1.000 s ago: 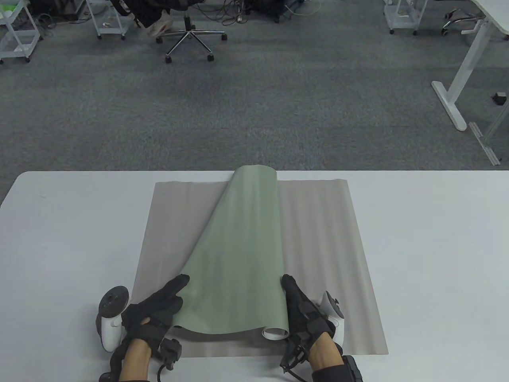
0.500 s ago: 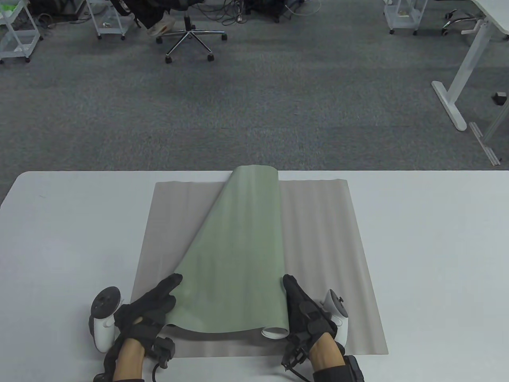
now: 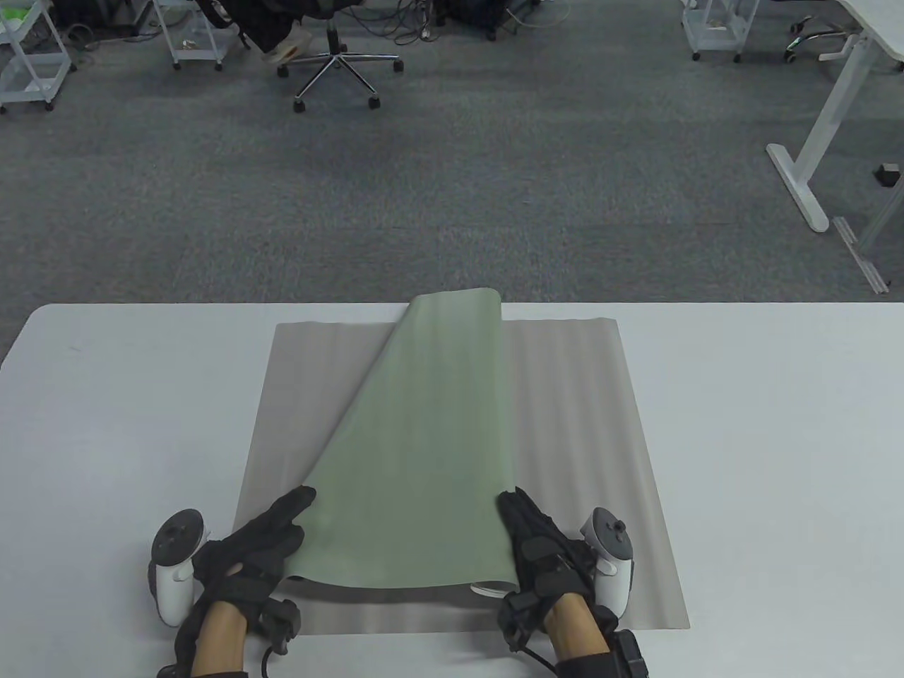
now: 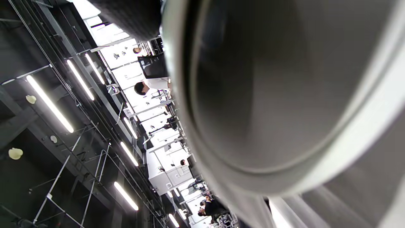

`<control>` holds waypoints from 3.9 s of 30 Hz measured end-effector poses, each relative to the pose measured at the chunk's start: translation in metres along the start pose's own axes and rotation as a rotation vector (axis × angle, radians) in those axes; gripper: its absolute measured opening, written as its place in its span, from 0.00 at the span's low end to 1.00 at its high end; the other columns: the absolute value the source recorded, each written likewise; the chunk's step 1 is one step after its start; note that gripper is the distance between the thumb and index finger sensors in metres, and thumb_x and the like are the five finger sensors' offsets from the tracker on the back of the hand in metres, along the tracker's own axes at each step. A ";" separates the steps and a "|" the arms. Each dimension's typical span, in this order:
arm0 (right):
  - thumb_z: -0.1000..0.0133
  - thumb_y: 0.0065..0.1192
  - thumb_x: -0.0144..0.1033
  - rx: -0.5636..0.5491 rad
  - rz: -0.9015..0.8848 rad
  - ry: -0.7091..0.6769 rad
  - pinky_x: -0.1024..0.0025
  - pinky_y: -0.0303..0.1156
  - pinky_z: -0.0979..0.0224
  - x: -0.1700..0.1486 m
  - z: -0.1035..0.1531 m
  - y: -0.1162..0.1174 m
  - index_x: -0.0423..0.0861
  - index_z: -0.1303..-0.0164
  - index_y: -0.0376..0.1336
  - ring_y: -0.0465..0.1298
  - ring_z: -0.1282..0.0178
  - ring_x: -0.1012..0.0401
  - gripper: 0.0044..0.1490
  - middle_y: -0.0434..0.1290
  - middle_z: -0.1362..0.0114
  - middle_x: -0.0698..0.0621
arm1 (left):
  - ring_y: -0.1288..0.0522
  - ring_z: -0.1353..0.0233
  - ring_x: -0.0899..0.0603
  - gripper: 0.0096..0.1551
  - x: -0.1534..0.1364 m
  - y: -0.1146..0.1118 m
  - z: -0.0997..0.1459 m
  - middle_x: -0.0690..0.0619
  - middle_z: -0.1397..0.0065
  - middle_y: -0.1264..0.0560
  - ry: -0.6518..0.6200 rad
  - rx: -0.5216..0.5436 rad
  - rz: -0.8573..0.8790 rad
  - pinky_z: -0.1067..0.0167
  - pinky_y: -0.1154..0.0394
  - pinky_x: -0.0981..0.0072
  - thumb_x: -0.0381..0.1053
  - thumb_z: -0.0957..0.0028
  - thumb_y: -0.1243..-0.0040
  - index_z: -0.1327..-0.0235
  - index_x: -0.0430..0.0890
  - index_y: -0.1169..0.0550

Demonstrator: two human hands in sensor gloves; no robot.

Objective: Unroll desk mats and stack together

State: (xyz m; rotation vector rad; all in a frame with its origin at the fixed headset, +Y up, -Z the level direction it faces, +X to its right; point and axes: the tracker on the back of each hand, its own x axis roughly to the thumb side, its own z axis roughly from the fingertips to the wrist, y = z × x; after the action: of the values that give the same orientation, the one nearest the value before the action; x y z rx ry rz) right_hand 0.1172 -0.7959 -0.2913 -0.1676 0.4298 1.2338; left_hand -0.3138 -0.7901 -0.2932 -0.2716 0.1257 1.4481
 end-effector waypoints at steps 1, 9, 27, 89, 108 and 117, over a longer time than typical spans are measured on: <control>0.32 0.50 0.49 0.018 -0.021 -0.001 0.44 0.77 0.31 -0.001 -0.001 -0.001 0.31 0.13 0.33 0.75 0.24 0.38 0.53 0.59 0.18 0.28 | 0.16 0.62 0.47 0.30 0.000 0.001 0.000 0.46 0.22 0.23 -0.001 0.004 -0.011 0.57 0.15 0.52 0.32 0.40 0.41 0.24 0.48 0.24; 0.34 0.48 0.55 0.150 -0.154 0.098 0.44 0.83 0.37 -0.012 -0.008 0.005 0.20 0.17 0.32 0.74 0.27 0.27 0.61 0.53 0.19 0.18 | 0.16 0.62 0.47 0.30 -0.001 0.007 -0.001 0.46 0.22 0.23 -0.002 -0.013 -0.023 0.56 0.15 0.52 0.31 0.40 0.41 0.24 0.48 0.24; 0.33 0.49 0.55 0.157 -0.239 0.087 0.42 0.82 0.34 -0.012 -0.009 0.002 0.27 0.15 0.30 0.74 0.24 0.31 0.60 0.56 0.19 0.26 | 0.16 0.62 0.48 0.30 0.001 0.017 0.003 0.46 0.22 0.23 -0.027 -0.003 -0.006 0.56 0.15 0.52 0.32 0.40 0.41 0.23 0.48 0.24; 0.34 0.48 0.57 0.198 -0.225 0.131 0.54 0.84 0.38 -0.019 -0.012 0.004 0.19 0.17 0.33 0.84 0.35 0.47 0.62 0.60 0.21 0.20 | 0.16 0.61 0.48 0.30 -0.006 0.049 0.021 0.48 0.21 0.24 0.021 0.079 -0.111 0.55 0.15 0.52 0.32 0.40 0.42 0.23 0.49 0.24; 0.36 0.60 0.33 -0.098 0.459 -0.071 0.56 0.86 0.45 0.019 0.000 0.005 0.27 0.16 0.30 0.86 0.40 0.46 0.56 0.61 0.22 0.25 | 0.25 0.27 0.29 0.43 0.001 0.050 0.009 0.39 0.18 0.26 0.169 -0.139 -0.204 0.36 0.27 0.36 0.44 0.35 0.40 0.12 0.42 0.47; 0.37 0.61 0.28 -0.200 0.807 -0.090 0.56 0.86 0.47 0.029 0.003 0.022 0.30 0.16 0.30 0.86 0.43 0.46 0.55 0.62 0.23 0.25 | 0.21 0.34 0.30 0.43 0.013 0.056 -0.084 0.35 0.23 0.26 0.304 -0.080 0.066 0.39 0.25 0.40 0.42 0.34 0.42 0.12 0.38 0.48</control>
State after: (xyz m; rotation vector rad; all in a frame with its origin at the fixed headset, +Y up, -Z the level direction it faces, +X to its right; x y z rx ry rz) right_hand 0.1049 -0.7622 -0.2979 -0.1085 0.2969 2.0724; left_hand -0.3610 -0.7937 -0.3833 -0.5570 0.3262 1.4718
